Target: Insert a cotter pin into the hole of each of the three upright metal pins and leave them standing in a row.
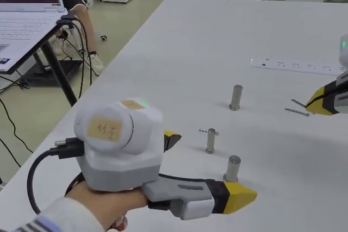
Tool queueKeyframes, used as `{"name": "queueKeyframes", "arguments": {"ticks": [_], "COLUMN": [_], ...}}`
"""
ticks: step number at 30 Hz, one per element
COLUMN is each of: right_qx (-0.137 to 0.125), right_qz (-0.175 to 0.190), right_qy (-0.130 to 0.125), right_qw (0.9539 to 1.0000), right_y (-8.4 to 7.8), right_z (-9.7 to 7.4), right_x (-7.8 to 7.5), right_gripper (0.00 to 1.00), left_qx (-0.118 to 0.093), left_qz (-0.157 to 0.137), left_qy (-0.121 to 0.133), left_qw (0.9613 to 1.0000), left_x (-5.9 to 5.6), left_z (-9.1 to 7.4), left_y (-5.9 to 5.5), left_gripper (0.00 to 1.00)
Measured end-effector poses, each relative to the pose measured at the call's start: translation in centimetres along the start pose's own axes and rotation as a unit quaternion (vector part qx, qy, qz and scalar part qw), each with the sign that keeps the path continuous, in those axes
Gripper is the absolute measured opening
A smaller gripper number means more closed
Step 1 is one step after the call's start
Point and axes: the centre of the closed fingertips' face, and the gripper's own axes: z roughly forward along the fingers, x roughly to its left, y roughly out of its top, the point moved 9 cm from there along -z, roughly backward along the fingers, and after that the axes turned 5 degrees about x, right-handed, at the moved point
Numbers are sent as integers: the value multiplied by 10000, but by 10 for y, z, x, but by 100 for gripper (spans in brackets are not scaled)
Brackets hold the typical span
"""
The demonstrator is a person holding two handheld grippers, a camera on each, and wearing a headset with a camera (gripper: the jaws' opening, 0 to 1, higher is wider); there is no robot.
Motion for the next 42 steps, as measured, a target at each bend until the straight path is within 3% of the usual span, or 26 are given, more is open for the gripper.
{"name": "queueKeyframes", "arguments": {"ticks": [5,9,19,30,33,35,42], "right_qx": [-137,-79,-263,-846,-895,-848,-776], "right_qz": [-179,-275,-467,-910,-1076,-1203,-1533], "right_qy": [-139,-217,-397,-730,-799,-868,-887], "right_qw": [9997,9994,9978,9896,9869,9853,9811], "right_y": [3,6,11,39,43,41,46], "right_z": [-8,-17,-33,-52,-55,-52,-43], "right_x": [3,16,52,89,99,97,117], "right_gripper": [0,0,0,0,0,0,0], "left_qx": [0,28,18,-94,-172,-197,-176], "left_qz": [18,-14,-12,-70,-48,-91,-98], "left_qy": [-82,-142,-258,-458,-458,-539,-685], "left_qw": [10000,9999,9997,9989,9988,9983,9974], "left_x": [-1,0,-2,-5,-5,-7,-11], "left_z": [4,8,18,30,30,31,34], "left_y": [5,8,18,29,31,32,31], "left_gripper": [89,87,83,73,65,61,53]}}
